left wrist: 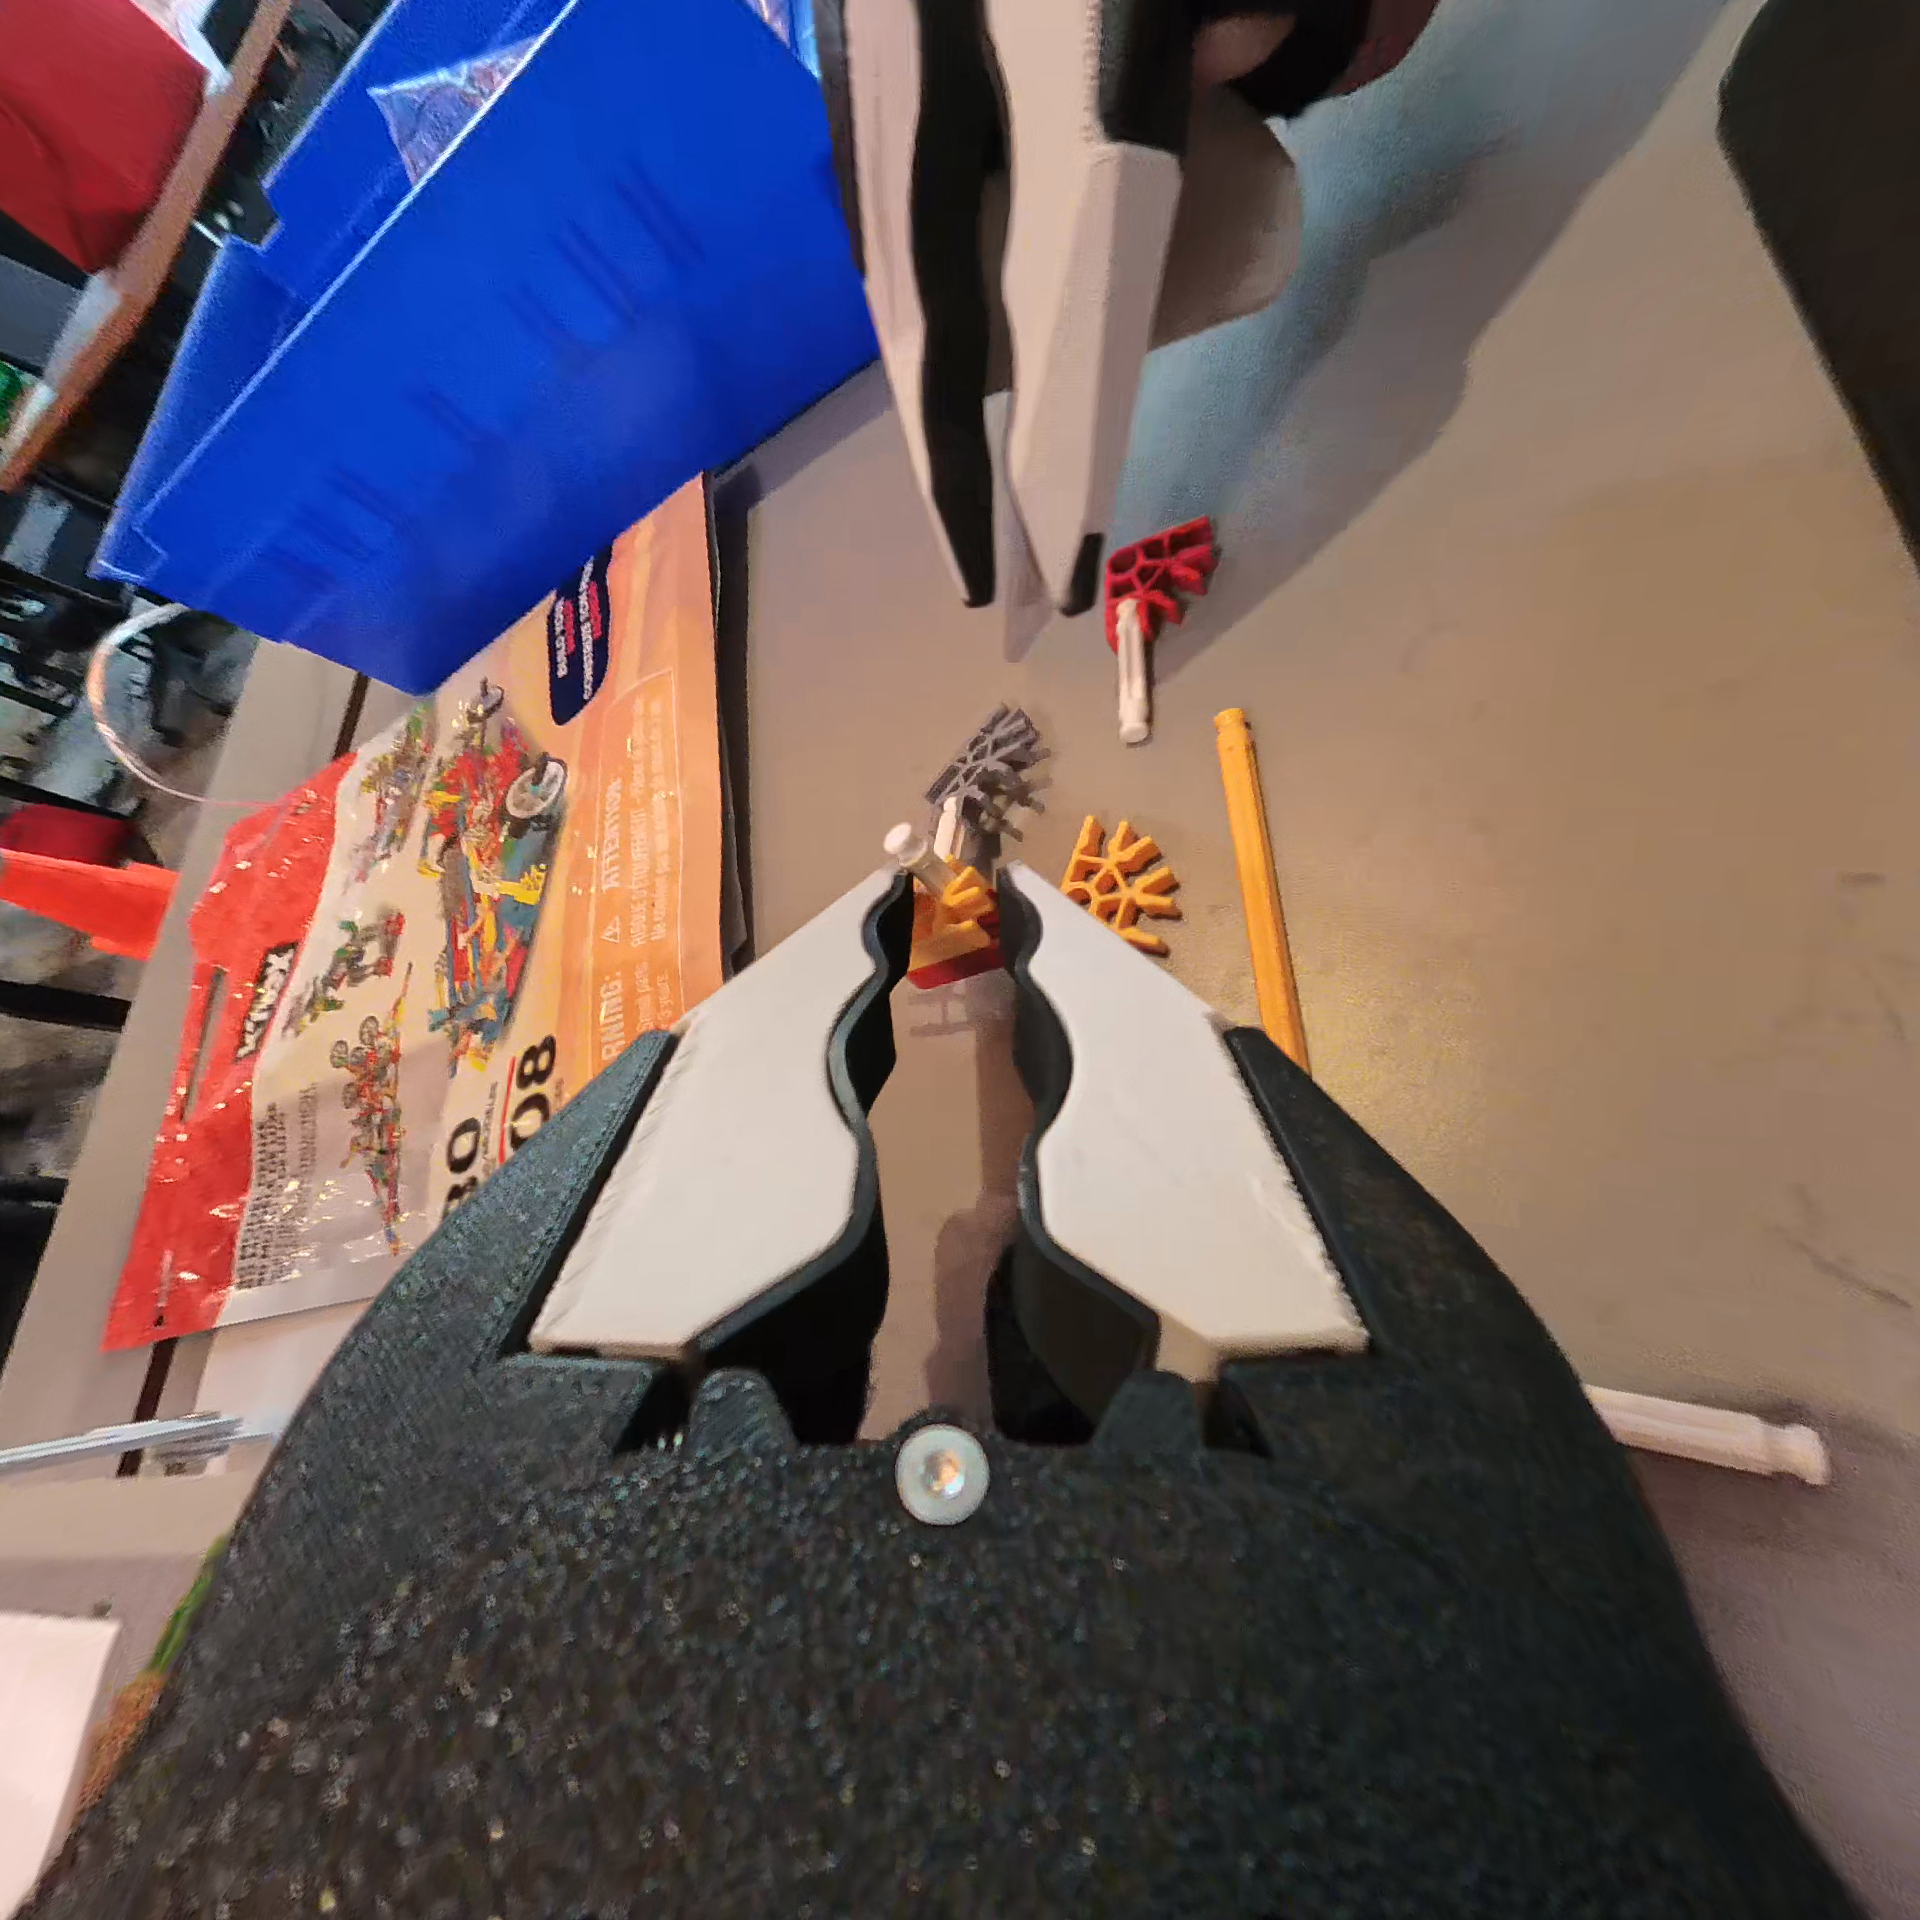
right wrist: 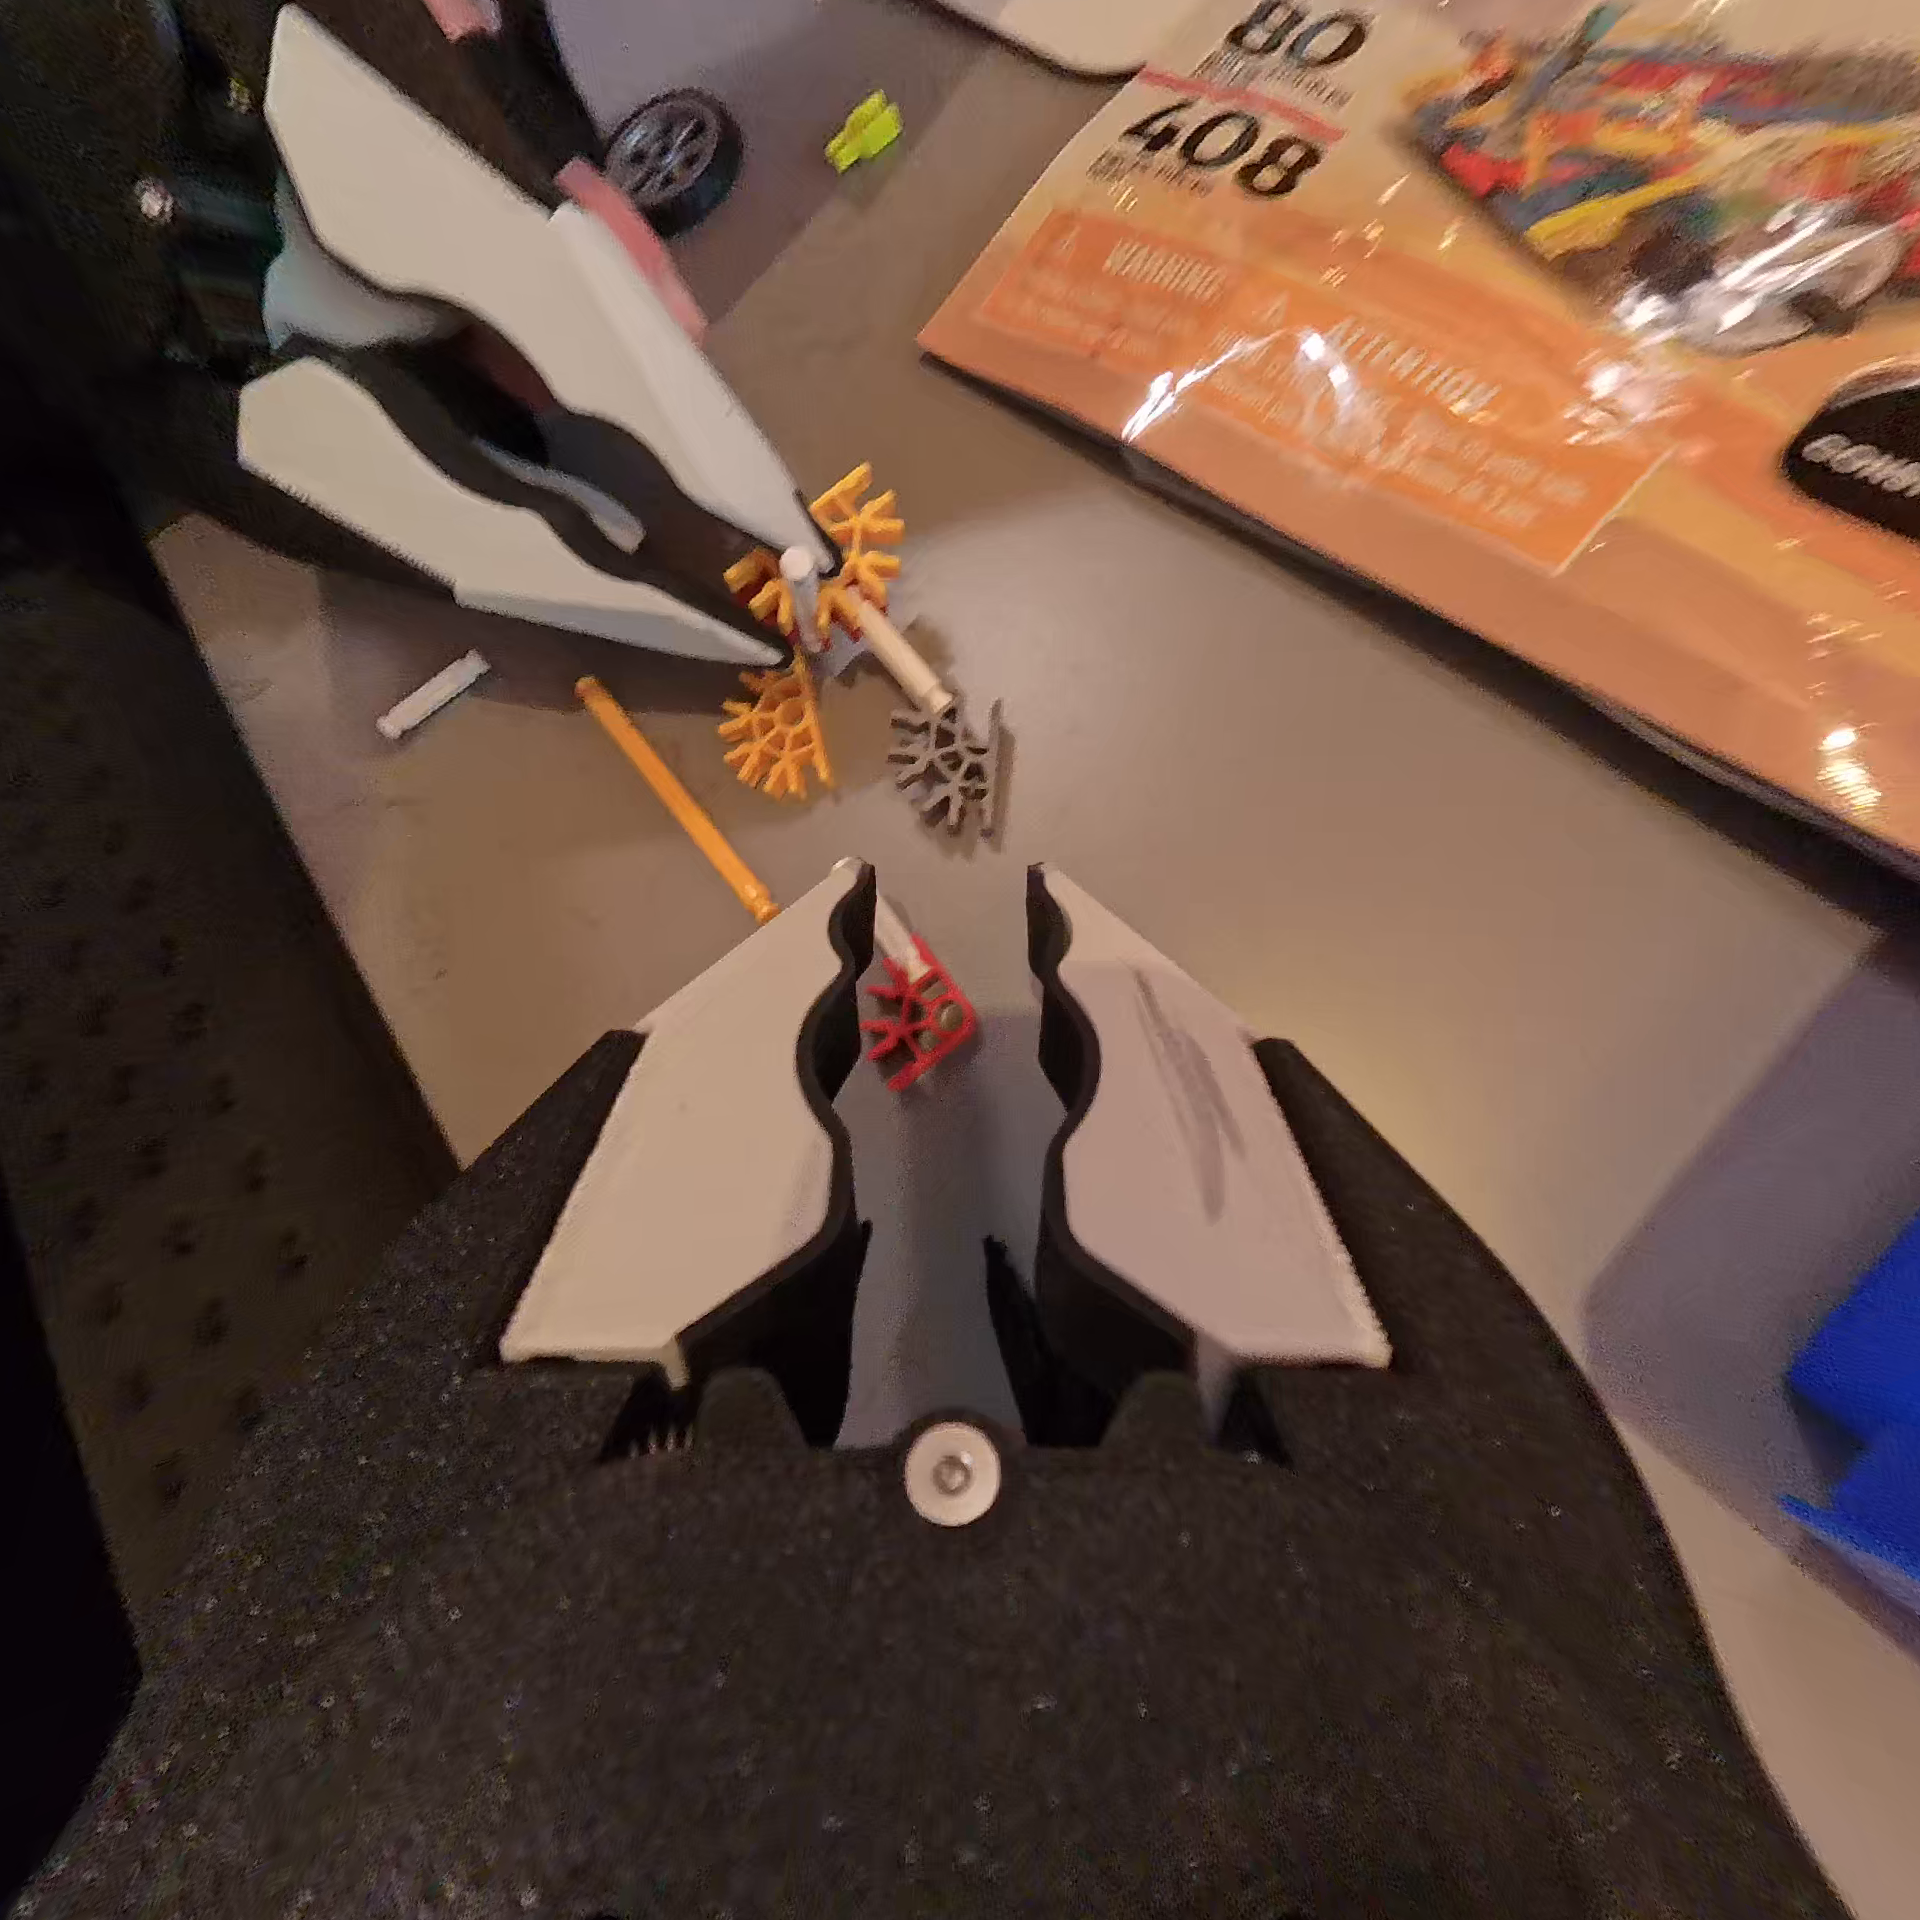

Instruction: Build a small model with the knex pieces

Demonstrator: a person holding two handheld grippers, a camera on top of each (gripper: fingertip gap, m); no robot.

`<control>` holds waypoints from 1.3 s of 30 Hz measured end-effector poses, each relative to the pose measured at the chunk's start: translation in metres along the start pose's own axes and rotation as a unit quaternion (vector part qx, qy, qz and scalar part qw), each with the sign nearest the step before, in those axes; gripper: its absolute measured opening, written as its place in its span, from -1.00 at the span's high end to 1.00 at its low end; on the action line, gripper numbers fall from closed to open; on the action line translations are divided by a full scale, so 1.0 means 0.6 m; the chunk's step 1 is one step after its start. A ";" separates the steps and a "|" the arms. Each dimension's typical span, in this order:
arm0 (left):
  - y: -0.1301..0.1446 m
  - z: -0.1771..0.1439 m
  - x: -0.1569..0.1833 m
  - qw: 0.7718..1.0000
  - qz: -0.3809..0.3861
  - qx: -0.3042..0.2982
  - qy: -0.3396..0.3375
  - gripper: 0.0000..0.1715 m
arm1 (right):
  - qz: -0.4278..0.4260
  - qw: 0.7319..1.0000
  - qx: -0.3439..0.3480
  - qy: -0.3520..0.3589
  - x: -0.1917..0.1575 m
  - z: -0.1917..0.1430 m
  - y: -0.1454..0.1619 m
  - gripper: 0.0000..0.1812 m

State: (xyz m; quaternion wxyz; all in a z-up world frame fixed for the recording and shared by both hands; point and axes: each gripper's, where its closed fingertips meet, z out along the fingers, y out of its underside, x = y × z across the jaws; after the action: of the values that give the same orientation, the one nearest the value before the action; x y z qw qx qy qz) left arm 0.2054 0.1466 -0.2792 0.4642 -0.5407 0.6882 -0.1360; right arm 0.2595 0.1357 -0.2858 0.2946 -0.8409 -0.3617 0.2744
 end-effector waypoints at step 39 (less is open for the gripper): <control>-0.063 -0.047 -0.046 0.985 0.062 0.108 -0.121 0.68 | -0.100 0.989 0.094 0.046 0.001 -0.035 -0.094 0.79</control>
State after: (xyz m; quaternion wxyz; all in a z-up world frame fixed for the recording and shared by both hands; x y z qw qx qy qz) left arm 0.2063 0.1472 -0.2247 0.6072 -0.4560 0.6406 -0.1140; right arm 0.2490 0.1619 -0.2326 0.4143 -0.7806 -0.4033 0.2373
